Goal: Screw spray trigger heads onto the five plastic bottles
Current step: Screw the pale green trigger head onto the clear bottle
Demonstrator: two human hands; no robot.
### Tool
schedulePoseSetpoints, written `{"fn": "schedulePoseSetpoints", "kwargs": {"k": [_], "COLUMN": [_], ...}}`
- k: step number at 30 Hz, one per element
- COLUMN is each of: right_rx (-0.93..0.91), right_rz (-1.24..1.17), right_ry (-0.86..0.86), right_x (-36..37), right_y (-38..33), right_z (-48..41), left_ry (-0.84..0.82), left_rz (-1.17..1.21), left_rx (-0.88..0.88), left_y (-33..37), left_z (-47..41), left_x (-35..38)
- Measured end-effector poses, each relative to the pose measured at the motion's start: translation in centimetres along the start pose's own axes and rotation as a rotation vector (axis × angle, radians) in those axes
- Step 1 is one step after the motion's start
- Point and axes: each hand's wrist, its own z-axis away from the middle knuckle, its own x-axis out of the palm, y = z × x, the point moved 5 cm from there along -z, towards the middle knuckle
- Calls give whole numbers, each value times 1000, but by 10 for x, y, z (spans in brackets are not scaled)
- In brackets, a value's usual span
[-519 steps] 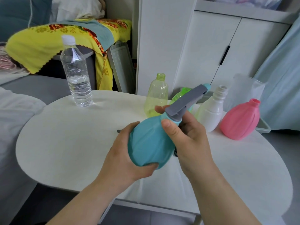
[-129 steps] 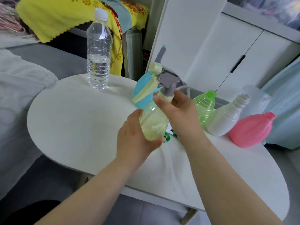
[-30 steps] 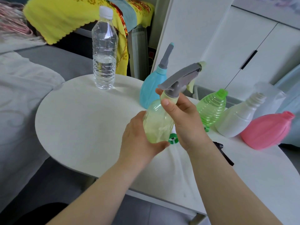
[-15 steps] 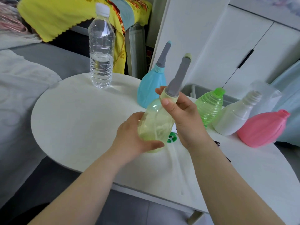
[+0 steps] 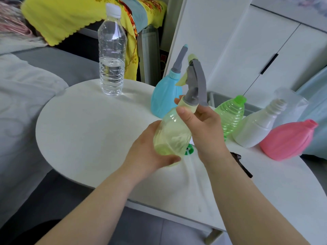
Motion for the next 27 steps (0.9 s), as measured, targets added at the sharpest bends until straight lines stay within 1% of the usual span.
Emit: {"fn": "schedulePoseSetpoints", "kwargs": {"k": [2, 3, 4, 7, 9, 12, 15, 16, 19, 20, 21, 22, 25, 26, 27], "right_rx": [-38, -45, -43, -64, -108, -146, -141, -133, -108, -95, -92, -99, -166, -183, -182], "right_rz": [91, 133, 166, 189, 164, 173, 203, 194, 77, 29, 1, 1, 124, 151, 156], "right_ry": [70, 73, 47, -109, -139, -70, 15, -3, -208, -232, -213, -158, 65, 104, 102], "right_x": [1, 2, 2, 0, -6, -12, -12, -10, -2, -1, -2, -2, -1, 0, -2], "right_y": [-2, -2, -2, -4, -11, -17, -17, -17, -21, -23, -24, -23, -17, -17, -18], "right_z": [3, 5, 6, 10, 10, 2, -4, -4, -1, -1, -1, 0, 3, 4, 3], "left_ry": [19, 15, 7, -34, -64, -80, -95, -101, -117, -114, -103, -87, -46, -47, -53], "left_rz": [-24, -36, -47, -47, -46, -54, -71, -68, -50, -47, -46, -49, -62, -60, -57], "left_rx": [6, -7, -21, -31, -31, -41, -29, -25, -22, -19, -13, -6, 17, 19, 14], "left_y": [1, 1, 0, -2, -3, -3, -1, -2, -4, -4, -5, -5, -5, -5, -5], "left_z": [1, 1, 1, -1, -1, -3, -5, -5, -6, -7, -7, -6, -4, -4, -4], "left_x": [2, 1, 1, 0, 1, 0, 0, 0, 0, 0, 0, 1, 1, 2, 2]}}
